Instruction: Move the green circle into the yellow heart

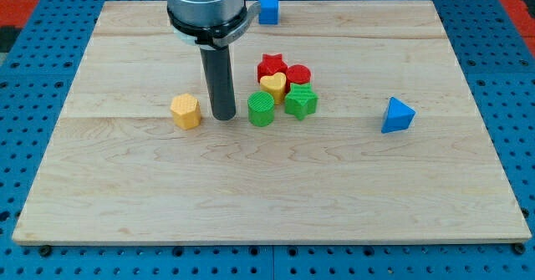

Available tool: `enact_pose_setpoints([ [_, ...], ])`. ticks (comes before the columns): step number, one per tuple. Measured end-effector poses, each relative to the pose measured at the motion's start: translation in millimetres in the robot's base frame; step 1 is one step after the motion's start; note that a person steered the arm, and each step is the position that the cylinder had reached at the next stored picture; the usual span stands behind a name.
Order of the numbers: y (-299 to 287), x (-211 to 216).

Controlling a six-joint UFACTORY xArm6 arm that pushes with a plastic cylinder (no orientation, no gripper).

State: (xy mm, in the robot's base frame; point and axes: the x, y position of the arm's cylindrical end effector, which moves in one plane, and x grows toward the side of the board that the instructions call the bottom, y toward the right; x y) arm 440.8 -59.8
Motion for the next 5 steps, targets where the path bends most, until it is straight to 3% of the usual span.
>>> enact_pose_setpoints([
  [3, 15.4, 0.0],
  [5, -7.1, 6.6],
])
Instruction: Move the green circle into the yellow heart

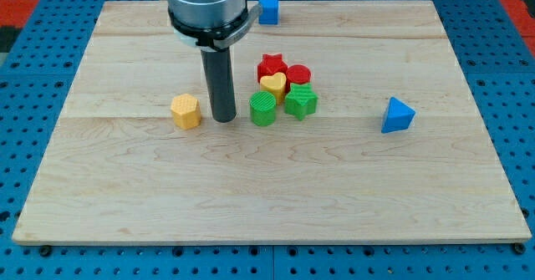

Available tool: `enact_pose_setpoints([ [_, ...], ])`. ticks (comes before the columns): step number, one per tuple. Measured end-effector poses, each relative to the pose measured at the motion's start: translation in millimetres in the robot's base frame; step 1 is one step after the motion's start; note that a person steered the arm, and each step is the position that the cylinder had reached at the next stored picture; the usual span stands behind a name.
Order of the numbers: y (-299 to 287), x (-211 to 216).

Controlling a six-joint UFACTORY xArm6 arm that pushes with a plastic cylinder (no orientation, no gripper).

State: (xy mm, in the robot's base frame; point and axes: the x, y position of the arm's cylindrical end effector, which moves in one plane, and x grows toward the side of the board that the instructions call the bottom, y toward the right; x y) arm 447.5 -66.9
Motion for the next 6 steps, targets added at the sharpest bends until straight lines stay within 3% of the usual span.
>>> enact_pose_setpoints([
  [2, 1.0, 19.4],
  [6, 49.8, 17.5],
])
